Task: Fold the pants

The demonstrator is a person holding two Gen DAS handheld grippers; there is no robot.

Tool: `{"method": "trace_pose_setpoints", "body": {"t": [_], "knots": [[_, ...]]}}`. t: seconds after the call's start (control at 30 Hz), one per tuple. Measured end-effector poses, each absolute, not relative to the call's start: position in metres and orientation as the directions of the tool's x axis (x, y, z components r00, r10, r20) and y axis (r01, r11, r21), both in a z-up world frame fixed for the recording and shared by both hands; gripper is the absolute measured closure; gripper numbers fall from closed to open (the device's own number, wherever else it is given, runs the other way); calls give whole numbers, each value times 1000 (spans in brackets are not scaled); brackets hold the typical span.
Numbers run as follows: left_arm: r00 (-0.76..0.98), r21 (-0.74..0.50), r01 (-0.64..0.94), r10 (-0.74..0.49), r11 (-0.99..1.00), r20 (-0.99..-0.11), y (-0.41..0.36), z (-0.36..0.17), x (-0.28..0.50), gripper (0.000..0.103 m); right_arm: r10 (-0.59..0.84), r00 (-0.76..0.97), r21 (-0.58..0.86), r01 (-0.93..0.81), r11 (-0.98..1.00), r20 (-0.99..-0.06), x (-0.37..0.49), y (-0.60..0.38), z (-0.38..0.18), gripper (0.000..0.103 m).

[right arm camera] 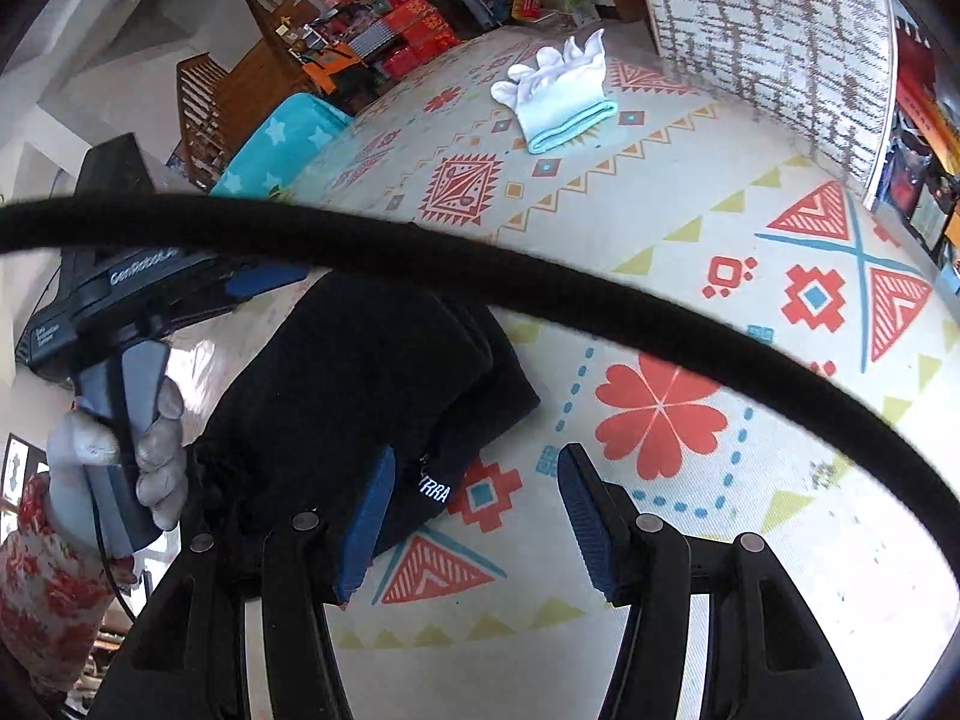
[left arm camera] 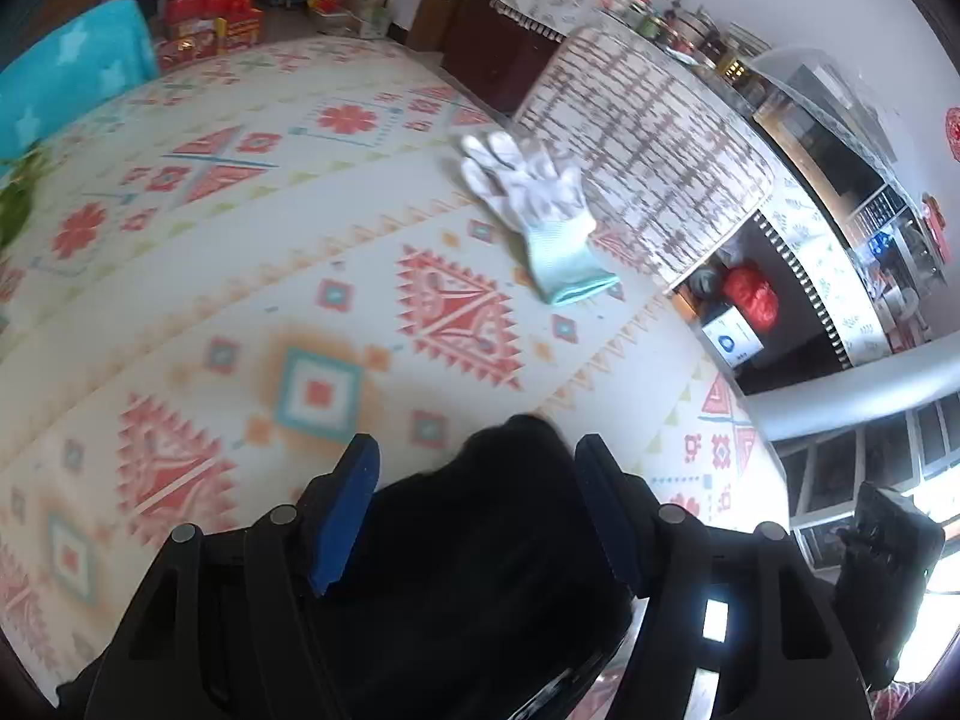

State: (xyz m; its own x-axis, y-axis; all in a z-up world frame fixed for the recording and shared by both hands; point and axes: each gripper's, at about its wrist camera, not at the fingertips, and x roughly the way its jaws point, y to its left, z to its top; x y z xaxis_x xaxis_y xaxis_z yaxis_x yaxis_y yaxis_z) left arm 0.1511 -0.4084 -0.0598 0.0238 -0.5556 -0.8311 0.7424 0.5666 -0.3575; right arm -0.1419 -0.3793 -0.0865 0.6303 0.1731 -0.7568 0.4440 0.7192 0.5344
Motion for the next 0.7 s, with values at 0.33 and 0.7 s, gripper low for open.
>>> {"method": "trace_pose_setpoints", "body": {"t": [0.33, 0.7], "knots": [[-19, -310, 766, -462, 563, -887, -455, -90, 149, 36, 244, 645, 571, 362, 737, -724, -112, -384, -94, 31], [-16, -277, 796, -439, 538, -899, -467, -97, 141, 31, 227, 672, 541, 302, 785, -705, -94, -365, -92, 13]]}}
